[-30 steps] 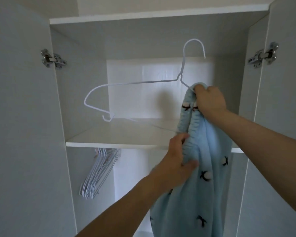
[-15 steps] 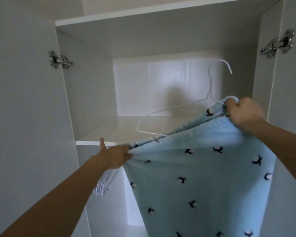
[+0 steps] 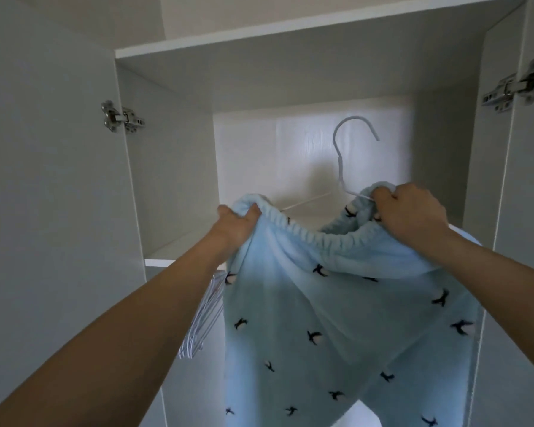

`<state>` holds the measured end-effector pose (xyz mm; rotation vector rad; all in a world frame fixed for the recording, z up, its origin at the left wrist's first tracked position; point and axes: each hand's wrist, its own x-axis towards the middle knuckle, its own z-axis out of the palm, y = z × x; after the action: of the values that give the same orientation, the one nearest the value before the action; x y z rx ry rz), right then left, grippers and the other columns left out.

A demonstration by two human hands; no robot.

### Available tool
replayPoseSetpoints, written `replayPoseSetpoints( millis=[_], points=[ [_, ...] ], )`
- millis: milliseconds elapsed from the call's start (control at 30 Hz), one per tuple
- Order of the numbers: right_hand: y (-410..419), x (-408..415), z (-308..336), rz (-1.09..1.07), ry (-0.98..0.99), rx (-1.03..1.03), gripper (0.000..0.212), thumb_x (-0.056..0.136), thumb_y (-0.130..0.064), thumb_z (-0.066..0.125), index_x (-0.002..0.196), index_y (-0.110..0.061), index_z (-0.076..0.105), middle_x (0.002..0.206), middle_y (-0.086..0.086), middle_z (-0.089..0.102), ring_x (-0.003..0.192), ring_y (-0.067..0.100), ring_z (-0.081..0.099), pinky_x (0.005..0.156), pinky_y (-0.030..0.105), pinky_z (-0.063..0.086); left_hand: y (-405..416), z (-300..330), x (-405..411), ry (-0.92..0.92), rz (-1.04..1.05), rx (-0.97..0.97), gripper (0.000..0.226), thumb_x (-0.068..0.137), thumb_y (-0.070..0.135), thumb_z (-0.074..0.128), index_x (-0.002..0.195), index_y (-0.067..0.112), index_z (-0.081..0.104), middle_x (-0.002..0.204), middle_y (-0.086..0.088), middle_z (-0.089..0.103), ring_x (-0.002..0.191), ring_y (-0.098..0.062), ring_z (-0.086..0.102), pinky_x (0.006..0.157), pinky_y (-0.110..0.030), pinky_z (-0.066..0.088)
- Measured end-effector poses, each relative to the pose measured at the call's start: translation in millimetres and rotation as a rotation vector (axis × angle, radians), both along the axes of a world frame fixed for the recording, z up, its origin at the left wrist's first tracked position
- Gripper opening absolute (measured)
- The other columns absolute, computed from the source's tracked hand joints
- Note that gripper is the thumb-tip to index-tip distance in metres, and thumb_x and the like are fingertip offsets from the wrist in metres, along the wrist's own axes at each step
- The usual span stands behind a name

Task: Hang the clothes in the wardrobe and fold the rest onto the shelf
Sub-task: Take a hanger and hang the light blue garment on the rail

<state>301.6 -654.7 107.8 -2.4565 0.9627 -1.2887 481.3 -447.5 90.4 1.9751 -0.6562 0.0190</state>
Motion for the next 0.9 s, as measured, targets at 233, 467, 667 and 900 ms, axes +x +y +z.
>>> replayPoseSetpoints(
  millis=[233, 467, 667, 900],
  points=[
    [-7.7, 1.1, 1.8, -0.070, -0.002, 0.056, 0.045, 0.092, -0.039, 0.033, 0.071, -0.006, 0.055, 0.077, 0.013, 0.056, 0.075, 0.032, 0.054, 0.068, 0.032, 0.038, 13.1, 8.6, 2.7, 0.033, -0.392, -0.252, 0.023, 0.093, -0.002, 0.048, 0.087, 0.014, 0.062, 0.082, 0.000, 0.068, 0.076, -0.013, 0.063, 0.064, -0.018, 0.050],
    [-28.9, -9.0, -4.3, -0.096, -0.008, 0.138, 0.054, 0.094, -0.040, 0.028, 0.101, 0.000, 0.062, 0.110, 0.029, 0.059, 0.100, 0.040, 0.057, 0.075, 0.033, 0.036, 13.6, 27.8, -1.3, -0.119, -0.381, -0.015, 0.044, 0.079, -0.017, 0.032, 0.090, 0.015, 0.060, 0.080, -0.003, 0.058, 0.071, -0.015, 0.053, 0.054, -0.018, 0.041],
    [-10.8, -9.9, -6.8, 0.001, -0.048, 0.155, 0.040, 0.095, -0.035, 0.029, 0.085, -0.007, 0.055, 0.085, 0.014, 0.052, 0.081, 0.028, 0.048, 0.072, 0.031, 0.034, -8.4, 18.6, -17.2, -0.338, -0.202, 0.282, 0.025, 0.080, 0.001, 0.040, 0.067, 0.013, 0.058, 0.061, -0.004, 0.049, 0.056, -0.020, 0.039, 0.050, -0.022, 0.030],
    [-19.5, -55.0, -30.9, -0.052, 0.277, 0.110, 0.036, 0.101, -0.027, 0.026, 0.105, -0.012, 0.059, 0.107, 0.024, 0.058, 0.097, 0.036, 0.056, 0.077, 0.033, 0.043, -6.2, 4.9, 7.0, -0.353, 0.024, 0.229, 0.021, 0.085, 0.002, 0.047, 0.072, -0.002, 0.064, 0.080, -0.017, 0.062, 0.078, -0.029, 0.056, 0.072, -0.033, 0.047]
  ],
)
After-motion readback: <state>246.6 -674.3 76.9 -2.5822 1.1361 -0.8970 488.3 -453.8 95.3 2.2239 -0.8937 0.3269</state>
